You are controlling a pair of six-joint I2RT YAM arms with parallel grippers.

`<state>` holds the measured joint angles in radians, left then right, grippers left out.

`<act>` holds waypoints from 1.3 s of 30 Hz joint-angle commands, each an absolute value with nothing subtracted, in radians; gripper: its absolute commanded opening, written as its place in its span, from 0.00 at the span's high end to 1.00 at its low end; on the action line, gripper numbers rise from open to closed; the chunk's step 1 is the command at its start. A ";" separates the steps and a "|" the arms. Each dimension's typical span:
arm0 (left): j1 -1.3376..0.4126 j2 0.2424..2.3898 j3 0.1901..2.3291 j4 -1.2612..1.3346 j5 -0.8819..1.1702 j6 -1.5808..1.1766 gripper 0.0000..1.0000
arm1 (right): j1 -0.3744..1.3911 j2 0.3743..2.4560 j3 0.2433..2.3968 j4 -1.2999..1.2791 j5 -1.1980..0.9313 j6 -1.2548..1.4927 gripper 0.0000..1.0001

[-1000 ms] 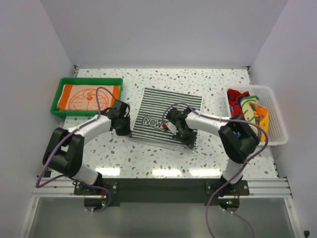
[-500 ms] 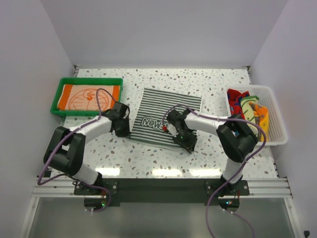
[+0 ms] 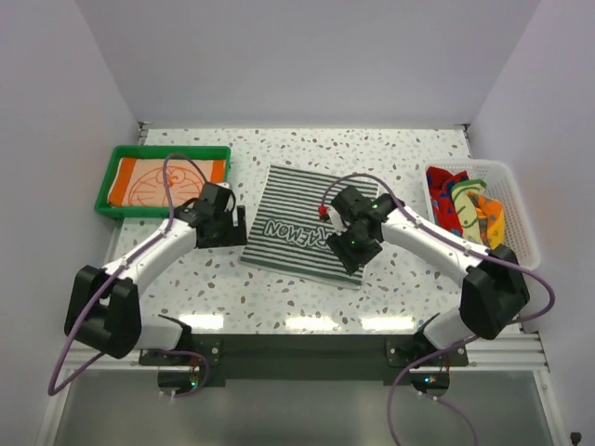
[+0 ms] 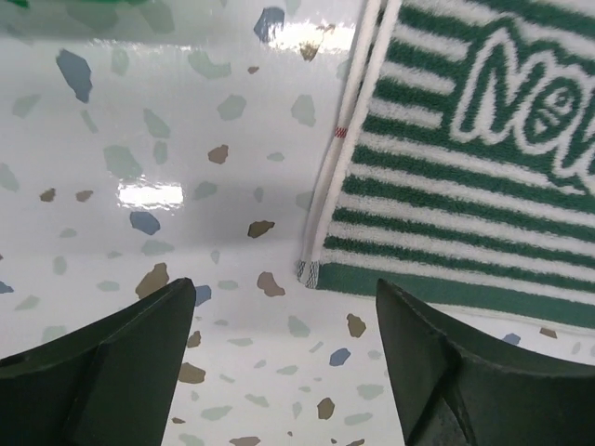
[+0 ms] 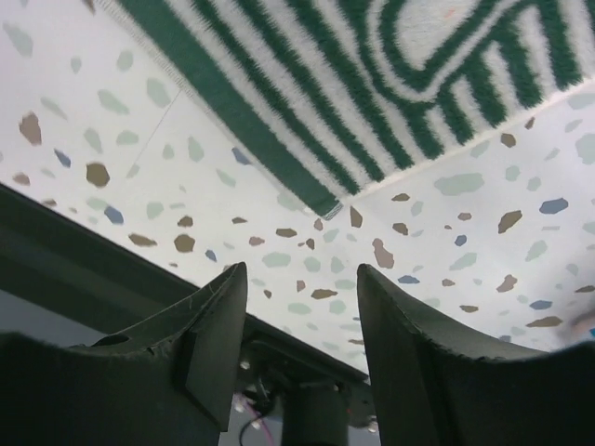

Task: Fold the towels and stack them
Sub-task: Fold the towel

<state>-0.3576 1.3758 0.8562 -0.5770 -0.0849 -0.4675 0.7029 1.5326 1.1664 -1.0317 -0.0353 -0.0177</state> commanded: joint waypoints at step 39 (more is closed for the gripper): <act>-0.426 1.477 0.730 -0.423 -0.051 -0.495 0.87 | 0.540 1.180 0.503 -0.350 0.012 0.827 0.55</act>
